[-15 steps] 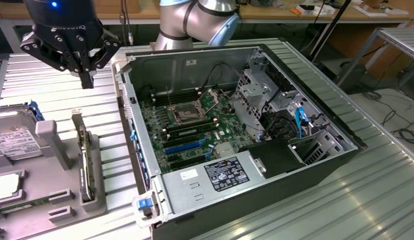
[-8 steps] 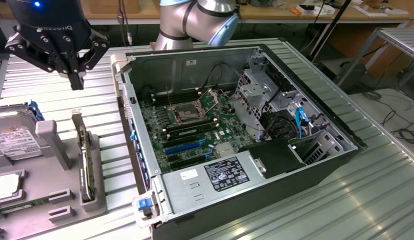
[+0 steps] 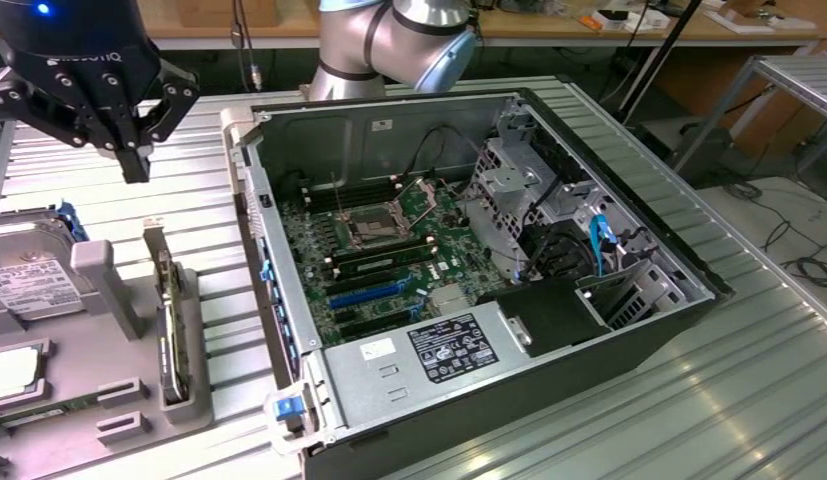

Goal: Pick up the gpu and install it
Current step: 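Reach for the gpu, then pick up the gpu and move the gpu toward the slot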

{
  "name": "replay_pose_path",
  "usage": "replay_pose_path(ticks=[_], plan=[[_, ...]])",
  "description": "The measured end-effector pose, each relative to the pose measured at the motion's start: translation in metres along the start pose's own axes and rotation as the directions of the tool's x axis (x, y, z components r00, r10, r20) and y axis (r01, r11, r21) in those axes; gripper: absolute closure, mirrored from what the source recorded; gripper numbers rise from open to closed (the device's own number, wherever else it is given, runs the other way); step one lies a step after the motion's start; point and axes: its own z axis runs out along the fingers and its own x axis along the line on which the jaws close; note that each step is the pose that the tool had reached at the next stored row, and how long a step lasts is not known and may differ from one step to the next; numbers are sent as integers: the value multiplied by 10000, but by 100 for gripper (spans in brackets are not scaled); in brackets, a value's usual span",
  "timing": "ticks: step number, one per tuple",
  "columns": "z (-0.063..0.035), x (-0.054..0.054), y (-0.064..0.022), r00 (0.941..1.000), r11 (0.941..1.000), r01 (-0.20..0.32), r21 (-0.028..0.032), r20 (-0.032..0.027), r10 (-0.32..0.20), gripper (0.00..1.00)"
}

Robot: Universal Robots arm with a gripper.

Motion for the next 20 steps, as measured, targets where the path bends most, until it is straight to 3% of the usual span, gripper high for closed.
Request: replay_pose_path(ticks=[9,20], plan=[[-4,182,-22,10000,10000,-1,-1,1,1,89],[-5,190,-23,10000,10000,-1,0,0,1,89]])
